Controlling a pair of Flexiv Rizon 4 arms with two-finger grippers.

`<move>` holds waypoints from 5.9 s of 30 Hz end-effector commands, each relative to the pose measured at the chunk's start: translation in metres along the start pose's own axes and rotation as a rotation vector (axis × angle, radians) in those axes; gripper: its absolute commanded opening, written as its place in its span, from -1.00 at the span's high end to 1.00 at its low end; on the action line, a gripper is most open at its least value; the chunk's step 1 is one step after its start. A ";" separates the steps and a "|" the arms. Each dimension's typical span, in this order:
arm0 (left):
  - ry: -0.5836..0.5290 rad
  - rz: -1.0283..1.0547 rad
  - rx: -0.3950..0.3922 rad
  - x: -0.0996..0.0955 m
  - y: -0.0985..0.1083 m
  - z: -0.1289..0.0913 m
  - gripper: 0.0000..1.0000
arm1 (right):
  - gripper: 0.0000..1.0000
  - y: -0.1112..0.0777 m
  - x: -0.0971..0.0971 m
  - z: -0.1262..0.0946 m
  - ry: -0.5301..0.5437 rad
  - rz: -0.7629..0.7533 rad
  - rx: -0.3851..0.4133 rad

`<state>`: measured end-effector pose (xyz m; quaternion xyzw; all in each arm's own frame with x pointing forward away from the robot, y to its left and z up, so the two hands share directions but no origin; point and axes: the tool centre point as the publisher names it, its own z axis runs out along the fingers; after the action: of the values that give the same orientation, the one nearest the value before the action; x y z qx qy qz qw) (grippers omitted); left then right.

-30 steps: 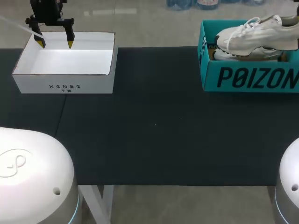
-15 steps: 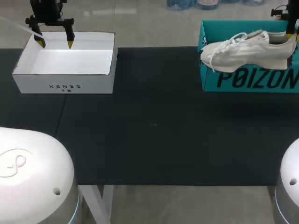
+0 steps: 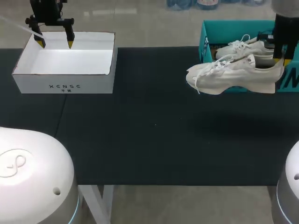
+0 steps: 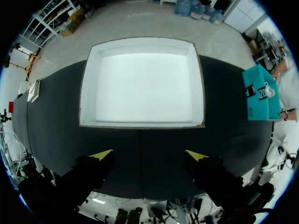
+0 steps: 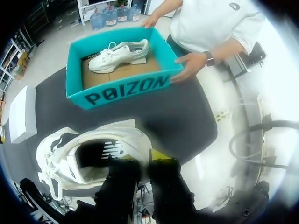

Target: Take the shoe out of the shoebox, open the shoe tongue, remove and reinsert the insole, then place the shoe into the shoebox

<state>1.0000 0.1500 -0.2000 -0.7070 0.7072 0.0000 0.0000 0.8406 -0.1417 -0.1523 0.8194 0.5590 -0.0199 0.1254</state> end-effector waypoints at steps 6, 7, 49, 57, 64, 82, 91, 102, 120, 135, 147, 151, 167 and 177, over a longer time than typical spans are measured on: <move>0.000 0.000 0.000 0.000 0.000 0.000 -1.00 | 1.00 -0.040 0.007 0.009 0.015 0.006 -0.078; 0.000 0.000 0.000 0.000 0.000 0.000 -1.00 | 1.00 -0.044 0.010 0.010 0.013 0.004 -0.080; 0.000 0.000 0.000 0.000 0.000 0.000 -1.00 | 1.00 -0.100 0.121 0.083 -0.033 -0.047 -0.057; 0.000 0.000 0.000 0.000 0.000 0.000 -1.00 | 1.00 -0.098 0.127 0.095 -0.036 -0.030 -0.046; 0.000 0.000 0.000 0.000 0.000 0.000 -1.00 | 1.00 -0.102 0.135 0.107 -0.023 -0.034 -0.028; 0.000 0.000 0.000 0.000 0.000 0.000 -1.00 | 1.00 -0.109 0.157 0.139 0.008 -0.062 -0.005; 0.000 0.000 0.000 0.000 0.000 0.000 -1.00 | 1.00 -0.111 0.156 0.150 0.003 -0.067 0.002; 0.000 0.000 0.000 0.000 0.000 0.000 -1.00 | 1.00 -0.112 0.160 0.156 0.004 -0.082 0.016; 0.000 0.000 0.000 0.000 0.000 0.000 -1.00 | -1.00 -0.103 0.143 0.127 0.016 -0.057 0.012; 0.000 0.000 0.000 0.000 0.000 0.000 -1.00 | -1.00 -0.124 0.121 0.052 0.322 -0.948 -0.128; 0.000 0.000 0.000 0.000 0.000 0.000 -1.00 | -1.00 -0.124 0.121 0.052 0.322 -0.948 -0.128; 0.000 0.000 0.000 0.000 0.000 0.000 -1.00 | -1.00 -0.124 0.121 0.052 0.322 -0.948 -0.128; 0.000 0.000 0.000 0.000 0.000 0.000 -1.00 | -1.00 -0.124 0.121 0.052 0.322 -0.948 -0.128; 0.000 0.000 0.000 0.000 0.000 0.000 -1.00 | -1.00 -0.125 0.121 0.051 0.323 -1.003 -0.141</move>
<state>1.0000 0.1500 -0.2000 -0.7070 0.7072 0.0000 0.0000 0.7782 0.0002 -0.2457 0.4571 0.8830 0.0849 0.0646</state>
